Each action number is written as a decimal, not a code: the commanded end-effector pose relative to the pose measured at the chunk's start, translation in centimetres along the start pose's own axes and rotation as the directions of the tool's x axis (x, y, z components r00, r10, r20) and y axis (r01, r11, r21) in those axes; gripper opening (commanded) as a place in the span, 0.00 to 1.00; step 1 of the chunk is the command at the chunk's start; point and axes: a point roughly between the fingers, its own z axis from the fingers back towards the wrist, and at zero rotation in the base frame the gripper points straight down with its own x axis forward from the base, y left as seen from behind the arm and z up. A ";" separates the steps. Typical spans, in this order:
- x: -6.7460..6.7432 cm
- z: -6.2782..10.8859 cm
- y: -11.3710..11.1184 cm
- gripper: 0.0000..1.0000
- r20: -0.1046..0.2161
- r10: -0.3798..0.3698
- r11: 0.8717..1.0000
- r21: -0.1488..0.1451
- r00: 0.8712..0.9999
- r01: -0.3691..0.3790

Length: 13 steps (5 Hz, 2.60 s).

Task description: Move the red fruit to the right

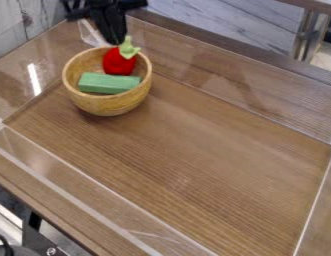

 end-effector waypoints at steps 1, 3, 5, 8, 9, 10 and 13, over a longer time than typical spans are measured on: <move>-0.4 1.8 -1.3 0.00 0.046 -0.016 1.000 -0.025 0.999 0.017; -2.5 3.1 -4.7 0.00 0.030 -0.058 0.995 -0.077 0.998 0.060; -5.6 3.9 -8.9 0.00 0.007 -0.094 0.991 -0.097 0.996 0.094; -5.0 2.8 -2.9 1.00 0.014 -0.102 0.994 -0.021 0.995 0.103; -5.2 1.7 -1.2 0.00 0.007 -0.140 0.990 0.008 0.990 0.140; -4.5 -0.3 0.2 0.00 0.001 -0.156 0.987 0.039 0.988 0.156; -1.3 -4.3 2.9 0.00 -0.011 -0.247 0.966 0.076 0.969 0.247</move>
